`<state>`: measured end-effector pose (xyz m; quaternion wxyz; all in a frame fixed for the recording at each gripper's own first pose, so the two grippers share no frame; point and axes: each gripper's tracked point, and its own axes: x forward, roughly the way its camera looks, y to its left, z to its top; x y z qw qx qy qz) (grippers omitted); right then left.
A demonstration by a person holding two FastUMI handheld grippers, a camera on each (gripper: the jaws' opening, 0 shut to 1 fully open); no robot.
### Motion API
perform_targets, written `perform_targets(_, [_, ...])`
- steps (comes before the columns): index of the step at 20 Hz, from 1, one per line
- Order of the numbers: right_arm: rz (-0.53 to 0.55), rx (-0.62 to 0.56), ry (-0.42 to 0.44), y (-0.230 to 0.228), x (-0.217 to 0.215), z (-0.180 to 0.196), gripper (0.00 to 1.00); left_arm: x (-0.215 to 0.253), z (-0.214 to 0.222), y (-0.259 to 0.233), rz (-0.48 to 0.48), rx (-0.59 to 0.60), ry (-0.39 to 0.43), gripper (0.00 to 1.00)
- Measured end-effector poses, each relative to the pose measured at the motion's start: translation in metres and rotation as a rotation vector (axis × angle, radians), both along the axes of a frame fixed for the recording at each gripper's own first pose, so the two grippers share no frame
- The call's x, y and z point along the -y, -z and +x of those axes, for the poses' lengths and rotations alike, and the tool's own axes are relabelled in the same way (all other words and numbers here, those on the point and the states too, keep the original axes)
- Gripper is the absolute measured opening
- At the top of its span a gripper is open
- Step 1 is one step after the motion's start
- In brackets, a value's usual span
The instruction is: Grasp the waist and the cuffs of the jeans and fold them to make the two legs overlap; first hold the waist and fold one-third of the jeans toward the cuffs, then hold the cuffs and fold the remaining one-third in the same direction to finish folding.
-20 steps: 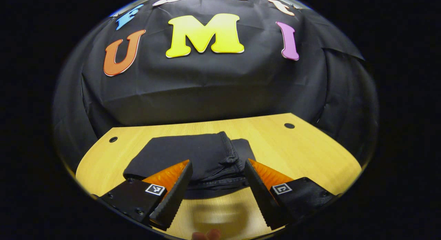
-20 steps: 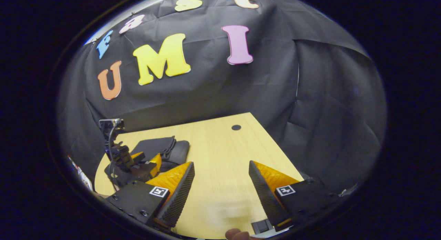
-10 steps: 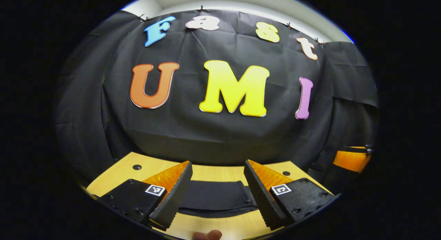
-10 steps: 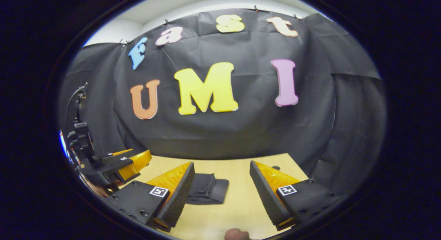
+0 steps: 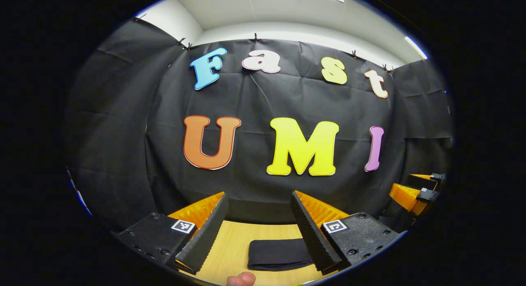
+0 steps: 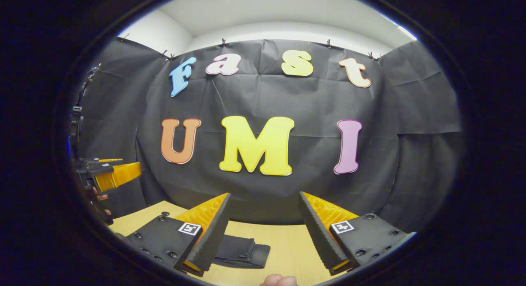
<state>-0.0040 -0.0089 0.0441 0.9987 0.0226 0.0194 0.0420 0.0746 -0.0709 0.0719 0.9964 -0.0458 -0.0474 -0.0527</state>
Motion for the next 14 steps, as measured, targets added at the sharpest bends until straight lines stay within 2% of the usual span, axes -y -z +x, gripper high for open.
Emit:
perform_targets(1, [0.01, 0.005, 0.0, 0.001, -0.003, -0.006, 0.99, -0.001, -0.005, 0.003, 0.0, -0.005, 0.004, 0.97])
perform_targets(2, [0.017, 0.009, 0.003, 0.003, -0.004, -0.006, 0.99, -0.002, -0.009, 0.01, -0.003, -0.017, 0.008, 0.97])
perform_targets(3, [0.018, 0.01, 0.009, 0.007, -0.006, -0.009, 0.99, 0.0, -0.015, 0.016, -0.015, -0.03, 0.012, 0.89])
perform_targets(4, [0.014, 0.007, 0.012, 0.013, -0.01, -0.023, 0.94, 0.001, -0.02, 0.021, -0.021, -0.04, 0.016, 0.89])
perform_targets(5, [0.007, -0.003, 0.014, 0.019, -0.012, -0.03, 0.94, 0.001, -0.024, 0.027, -0.02, -0.048, 0.012, 0.97])
perform_targets(9, [0.02, -0.044, 0.005, 0.028, -0.021, -0.041, 0.94, 0.006, -0.036, 0.042, -0.012, -0.085, 0.017, 0.97])
perform_targets(10, [0.022, -0.04, 0.008, 0.026, -0.021, -0.042, 0.99, 0.006, -0.036, 0.043, -0.012, -0.087, 0.02, 0.97])
perform_targets(11, [0.02, -0.036, 0.01, 0.025, -0.021, -0.042, 0.94, 0.005, -0.036, 0.042, -0.008, -0.088, 0.018, 0.97])
perform_targets(12, [0.019, -0.036, 0.01, 0.026, -0.022, -0.044, 0.99, 0.004, -0.035, 0.042, -0.002, -0.087, 0.014, 0.97])
perform_targets(13, [0.019, -0.038, 0.009, 0.027, -0.023, -0.044, 0.99, 0.003, -0.034, 0.042, -0.001, -0.088, 0.012, 0.97])
perform_targets(14, [0.02, -0.039, 0.01, 0.028, -0.023, -0.045, 0.94, 0.003, -0.035, 0.04, -0.003, -0.085, 0.012, 0.97])
